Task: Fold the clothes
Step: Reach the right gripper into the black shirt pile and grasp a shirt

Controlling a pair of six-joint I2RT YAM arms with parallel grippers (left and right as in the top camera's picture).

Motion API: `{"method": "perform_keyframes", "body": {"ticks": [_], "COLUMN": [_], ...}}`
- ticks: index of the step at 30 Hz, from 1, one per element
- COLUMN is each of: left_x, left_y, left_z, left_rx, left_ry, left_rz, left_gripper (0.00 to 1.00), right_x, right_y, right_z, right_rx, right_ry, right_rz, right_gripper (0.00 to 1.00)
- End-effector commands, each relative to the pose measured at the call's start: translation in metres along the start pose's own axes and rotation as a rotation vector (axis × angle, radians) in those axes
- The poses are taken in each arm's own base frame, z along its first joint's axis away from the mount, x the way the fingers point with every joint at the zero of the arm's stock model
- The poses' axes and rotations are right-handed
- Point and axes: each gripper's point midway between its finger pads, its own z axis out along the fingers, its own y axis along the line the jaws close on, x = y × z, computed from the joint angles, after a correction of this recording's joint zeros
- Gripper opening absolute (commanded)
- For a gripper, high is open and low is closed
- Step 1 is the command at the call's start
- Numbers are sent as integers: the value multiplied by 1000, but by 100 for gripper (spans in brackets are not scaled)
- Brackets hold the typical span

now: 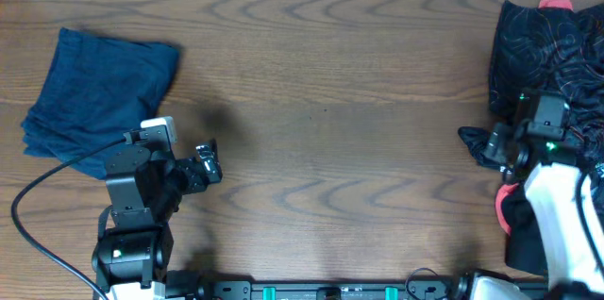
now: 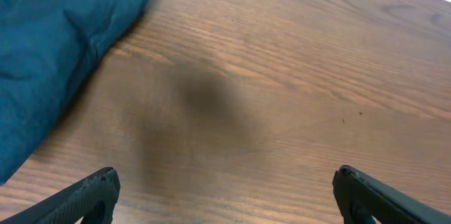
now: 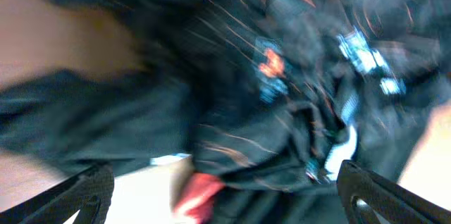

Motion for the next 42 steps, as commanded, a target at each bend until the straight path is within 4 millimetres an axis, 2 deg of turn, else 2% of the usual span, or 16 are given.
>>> {"method": "perform_keyframes", "body": {"ticks": [1,5,10,11,13,16,19,20,23,27,29,32,35,38,40,42], "left_x": [-9,-9,-9,-9,-9,-9,-9,-9,-9,-9,-9,-10,-10,-10,-10,-10], "left_y": [-4,-4,-4,-4,-4,-4,-4,-4,-4,-4,-4,-4,-4,-4,-4,-4], "left_z": [-4,-4,-4,-4,-4,-4,-4,-4,-4,-4,-4,-4,-4,-4,-4,-4], "left_rx": [14,14,14,14,14,14,14,14,14,14,14,14,15,15,14,15], "left_ry": [-21,-21,-21,-21,-21,-21,-21,-21,-21,-21,-22,-25,-25,-25,-25,-25], "left_rz": [-6,-6,-6,-6,-6,-6,-6,-6,-6,-6,-6,-5,-6,-5,-6,-5], "left_gripper": [98,98,98,98,98,98,98,98,98,98,98,98,98,98,98,98], "right_x": [7,15,19,18,17,17,20,21,23,19,10,-24,-74,-118,-128,-124], "right_y": [-29,-30,-28,-26,-22,-15,-14,-14,-14,-6,-5,-6,-1,21,37,61], "right_z": [19,37,47,49,51,53,56,56,56,56,53,32,-8,-61,-83,-98], "right_rx": [127,103,84,70,55,22,20,21,21,-23,-41,-97,-217,-410,-499,-590], "right_ry": [63,121,146,145,142,148,161,166,170,159,131,36,-111,-271,-319,-325], "right_rz": [97,134,155,163,166,168,163,161,159,169,183,198,174,56,-11,-95], "right_gripper": [99,98,91,84,64,42,12,7,1,1,1,1,1,1,1,1]}}
